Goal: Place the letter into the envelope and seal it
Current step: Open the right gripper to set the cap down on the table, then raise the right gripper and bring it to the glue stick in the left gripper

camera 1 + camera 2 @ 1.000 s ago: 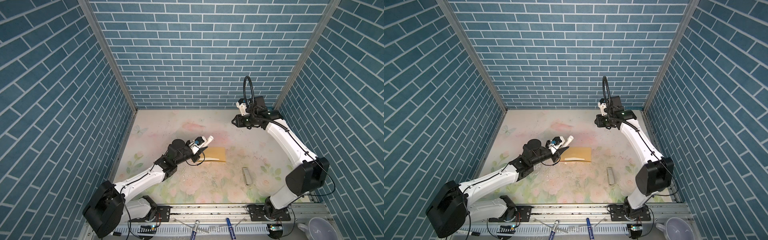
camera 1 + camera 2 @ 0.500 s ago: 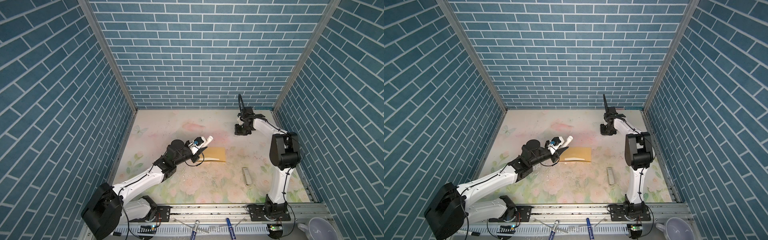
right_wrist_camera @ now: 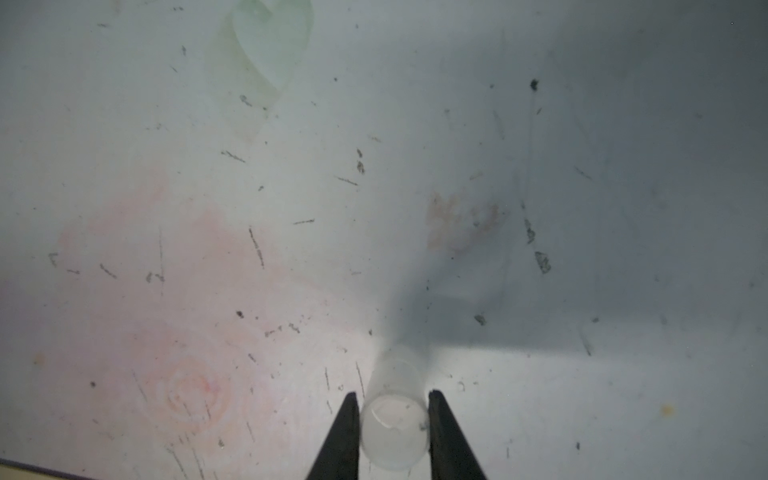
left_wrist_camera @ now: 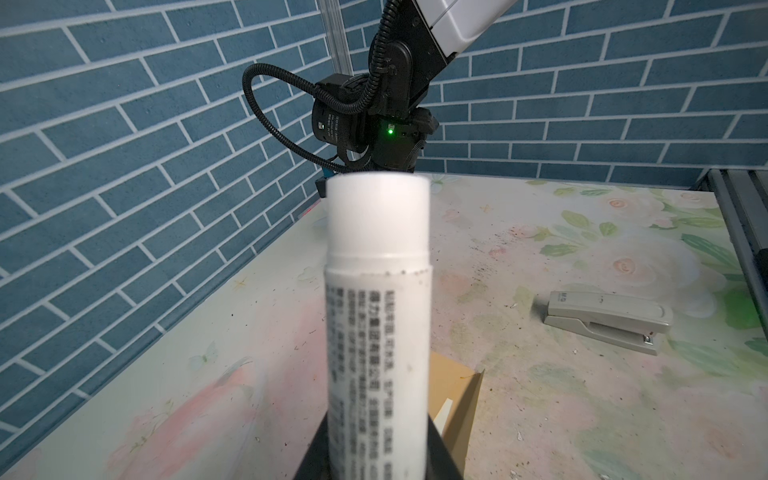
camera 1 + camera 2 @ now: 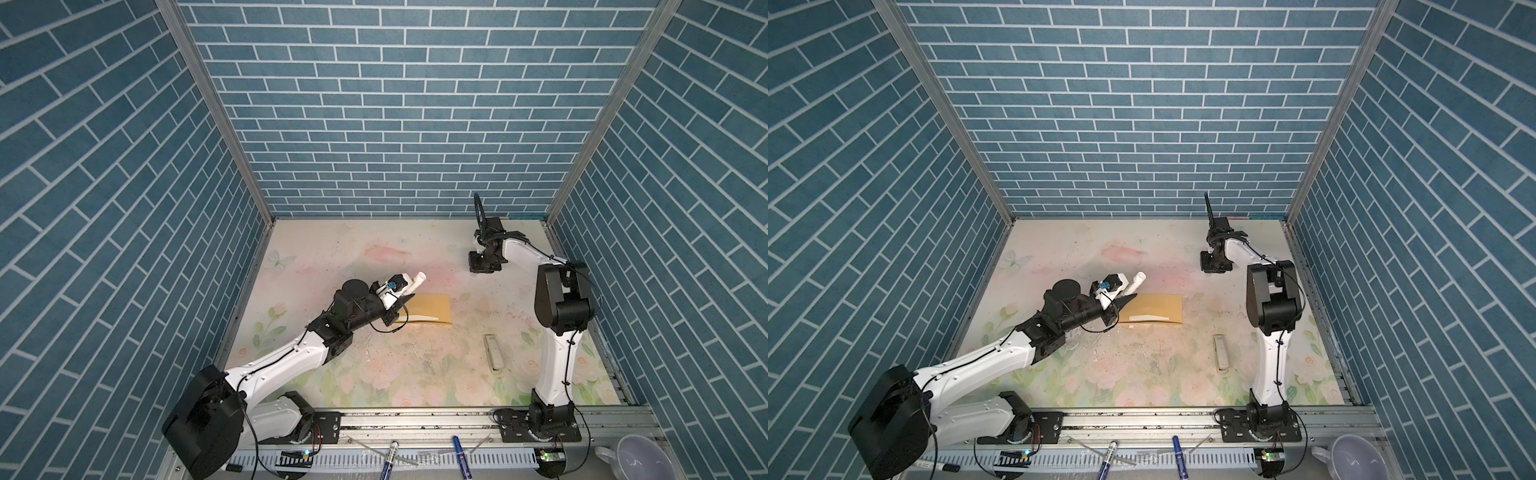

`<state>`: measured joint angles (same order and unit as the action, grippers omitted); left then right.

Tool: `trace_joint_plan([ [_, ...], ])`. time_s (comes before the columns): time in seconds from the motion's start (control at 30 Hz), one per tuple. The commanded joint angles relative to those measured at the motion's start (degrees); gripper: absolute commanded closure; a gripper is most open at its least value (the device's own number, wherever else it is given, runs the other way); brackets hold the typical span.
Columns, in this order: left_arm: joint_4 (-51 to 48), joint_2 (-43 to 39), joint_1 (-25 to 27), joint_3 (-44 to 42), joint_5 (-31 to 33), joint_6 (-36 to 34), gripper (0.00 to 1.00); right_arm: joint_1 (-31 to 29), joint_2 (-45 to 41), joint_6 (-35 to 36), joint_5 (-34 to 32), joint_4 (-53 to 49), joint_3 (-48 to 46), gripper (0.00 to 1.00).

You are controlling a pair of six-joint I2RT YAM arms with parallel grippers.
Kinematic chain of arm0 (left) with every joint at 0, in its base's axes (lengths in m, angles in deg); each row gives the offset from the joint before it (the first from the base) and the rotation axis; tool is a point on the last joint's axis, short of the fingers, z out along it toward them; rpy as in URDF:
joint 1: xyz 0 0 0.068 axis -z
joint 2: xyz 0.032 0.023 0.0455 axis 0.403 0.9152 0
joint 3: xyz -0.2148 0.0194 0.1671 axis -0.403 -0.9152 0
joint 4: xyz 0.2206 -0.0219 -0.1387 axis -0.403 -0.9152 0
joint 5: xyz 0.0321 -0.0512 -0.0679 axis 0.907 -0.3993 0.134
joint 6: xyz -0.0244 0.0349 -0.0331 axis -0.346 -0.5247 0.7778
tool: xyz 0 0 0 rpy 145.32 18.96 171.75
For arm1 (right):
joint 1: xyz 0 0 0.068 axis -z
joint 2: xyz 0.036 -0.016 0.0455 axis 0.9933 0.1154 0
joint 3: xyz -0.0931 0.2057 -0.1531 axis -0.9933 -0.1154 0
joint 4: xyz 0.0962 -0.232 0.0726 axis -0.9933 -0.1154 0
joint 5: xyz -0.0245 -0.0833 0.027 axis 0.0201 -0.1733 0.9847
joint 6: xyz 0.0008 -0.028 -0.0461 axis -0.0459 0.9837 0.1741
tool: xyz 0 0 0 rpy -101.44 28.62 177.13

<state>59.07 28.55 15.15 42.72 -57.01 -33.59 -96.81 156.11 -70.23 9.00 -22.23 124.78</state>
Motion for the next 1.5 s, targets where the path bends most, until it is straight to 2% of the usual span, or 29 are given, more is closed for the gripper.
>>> trace_joint_plan([
  [0.0,0.8,-0.4,0.1,-0.7,-0.1,0.5,1.0,0.2,0.3,1.4,-0.8,0.4,-1.7,0.93],
  [0.33,1.0,0.4,0.1,0.2,-0.6,0.8,1.0,0.2,-0.5,1.2,-0.4,-0.2,-2.8,0.71],
  [0.67,1.6,0.5,0.4,0.7,1.6,2.8,1.0,0.2,-5.4,1.7,-0.4,-2.3,-3.0,0.35],
  [0.93,6.1,1.0,0.5,1.3,4.4,9.3,1.0,0.2,-18.8,2.3,-0.4,-2.9,-6.0,0.27],
  [1.03,8.2,1.3,0.5,1.9,6.3,13.7,1.0,0.0,-24.9,2.1,7.0,-0.7,-8.2,0.26],
  [1.13,11.1,2.0,0.6,2.4,8.3,18.8,1.0,-0.5,-32.2,0.5,17.3,6.1,-12.5,0.26],
  [1.3,16.2,3.5,0.6,2.9,10.2,27.5,1.0,-3.2,-43.2,-7.6,31.7,24.9,-21.7,0.26],
  [1.37,18.3,4.2,0.7,3.1,10.1,29.9,1.0,-5.2,-45.5,-9.8,33.9,30.3,-23.6,0.26],
  [1.47,20.8,5.2,1.0,3.3,9.9,32.9,1.0,-9.8,-46.2,-9.8,34.4,32.6,-23.1,0.26],
])
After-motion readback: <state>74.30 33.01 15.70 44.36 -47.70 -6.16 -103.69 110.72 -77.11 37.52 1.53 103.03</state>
